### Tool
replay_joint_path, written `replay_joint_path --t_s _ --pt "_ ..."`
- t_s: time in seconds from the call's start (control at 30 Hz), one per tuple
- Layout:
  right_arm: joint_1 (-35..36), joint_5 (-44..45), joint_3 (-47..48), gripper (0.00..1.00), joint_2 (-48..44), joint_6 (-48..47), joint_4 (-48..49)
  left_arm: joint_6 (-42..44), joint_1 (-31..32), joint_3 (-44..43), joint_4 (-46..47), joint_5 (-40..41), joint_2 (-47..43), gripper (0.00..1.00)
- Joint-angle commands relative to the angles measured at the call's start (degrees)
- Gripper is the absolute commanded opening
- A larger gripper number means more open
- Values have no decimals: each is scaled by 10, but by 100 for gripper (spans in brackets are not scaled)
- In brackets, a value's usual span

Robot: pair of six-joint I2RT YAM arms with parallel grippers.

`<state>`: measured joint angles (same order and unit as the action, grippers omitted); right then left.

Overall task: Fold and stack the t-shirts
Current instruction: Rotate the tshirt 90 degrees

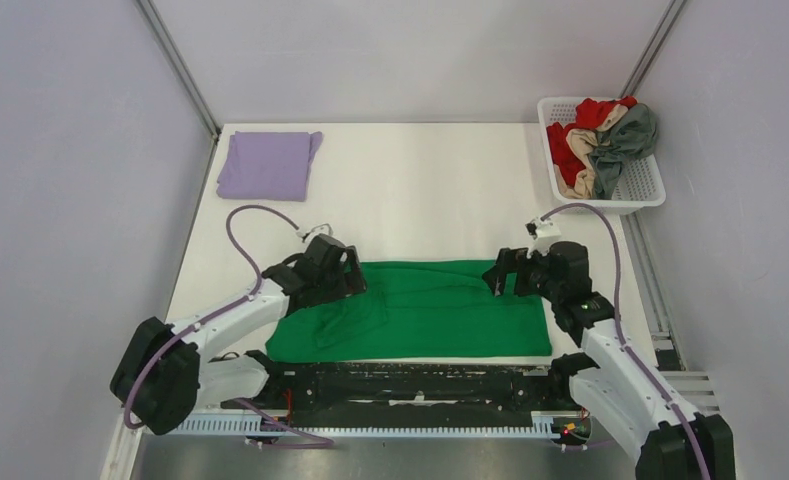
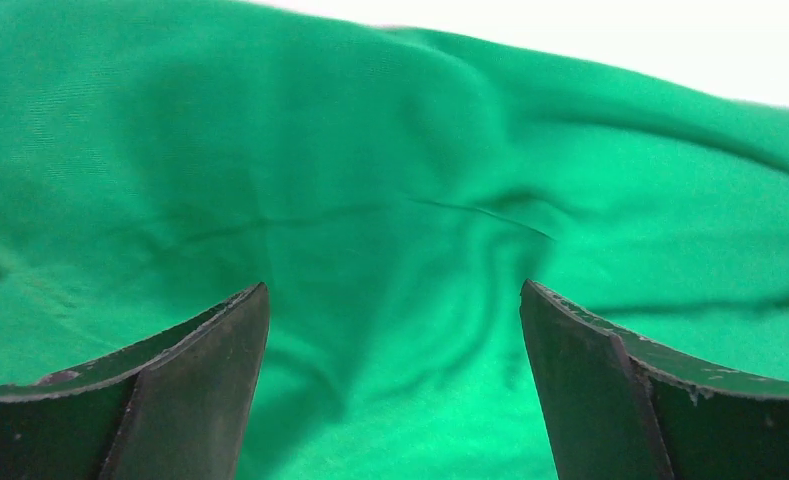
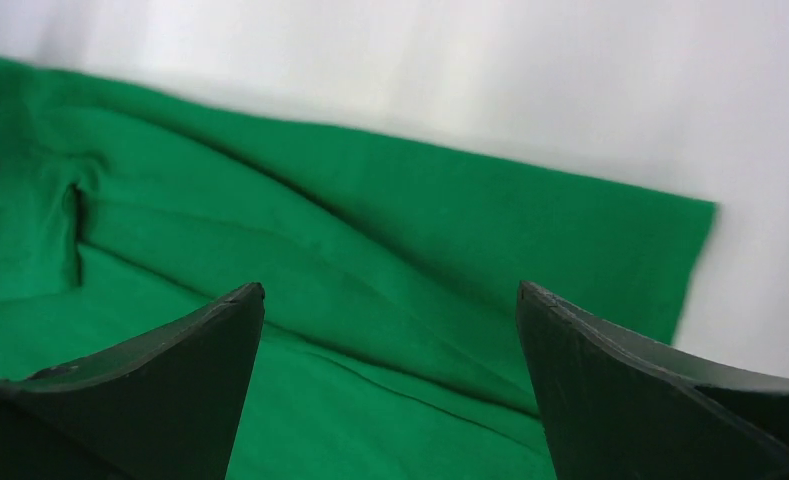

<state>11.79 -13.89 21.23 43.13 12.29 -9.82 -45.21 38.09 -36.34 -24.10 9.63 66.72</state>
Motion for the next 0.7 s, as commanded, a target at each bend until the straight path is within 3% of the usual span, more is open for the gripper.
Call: replay_joint_path --t_s 0.0,0.2,0.37,0.67 --pt "37 -60 -11 98 50 3 77 -40 -94 59 79 -18 21 100" --pt "141 -8 -2 98 147 6 112 -20 -158 25 119 -13 106 100" --pt "160 5 4 98 187 -2 121 -17 -158 -65 113 -54 230 100" --pt "164 51 10 98 160 -22 99 -1 -158 -265 106 -78 407 100"
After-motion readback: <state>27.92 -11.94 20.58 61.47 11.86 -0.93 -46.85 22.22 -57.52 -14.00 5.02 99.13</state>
